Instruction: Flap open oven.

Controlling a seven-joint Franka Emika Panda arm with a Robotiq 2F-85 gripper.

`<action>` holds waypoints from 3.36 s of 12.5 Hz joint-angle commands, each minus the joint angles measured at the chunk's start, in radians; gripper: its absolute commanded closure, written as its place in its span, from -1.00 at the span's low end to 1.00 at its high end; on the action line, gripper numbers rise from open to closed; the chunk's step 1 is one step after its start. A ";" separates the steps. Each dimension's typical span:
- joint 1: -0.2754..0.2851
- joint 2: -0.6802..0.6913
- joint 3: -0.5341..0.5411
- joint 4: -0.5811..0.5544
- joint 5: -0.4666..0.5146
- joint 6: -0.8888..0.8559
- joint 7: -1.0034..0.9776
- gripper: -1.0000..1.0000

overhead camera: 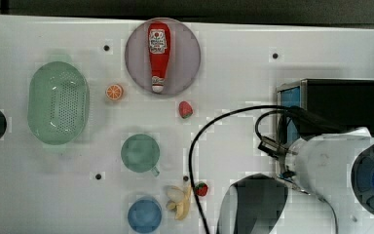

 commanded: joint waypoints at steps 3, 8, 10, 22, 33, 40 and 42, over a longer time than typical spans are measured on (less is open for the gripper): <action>-0.022 0.086 -0.102 -0.038 -0.001 0.196 -0.396 0.65; -0.023 0.229 -0.152 -0.043 0.001 0.360 -0.527 0.65; -0.022 0.277 -0.151 -0.045 0.003 0.401 -0.527 0.65; -0.012 0.390 -0.118 -0.076 -0.006 0.493 -0.486 0.65; 0.093 0.435 0.034 -0.158 -0.425 0.492 0.059 0.65; 0.190 0.600 0.108 -0.156 -0.818 0.464 0.646 0.65; 0.225 0.664 0.109 -0.152 -0.915 0.462 0.783 0.65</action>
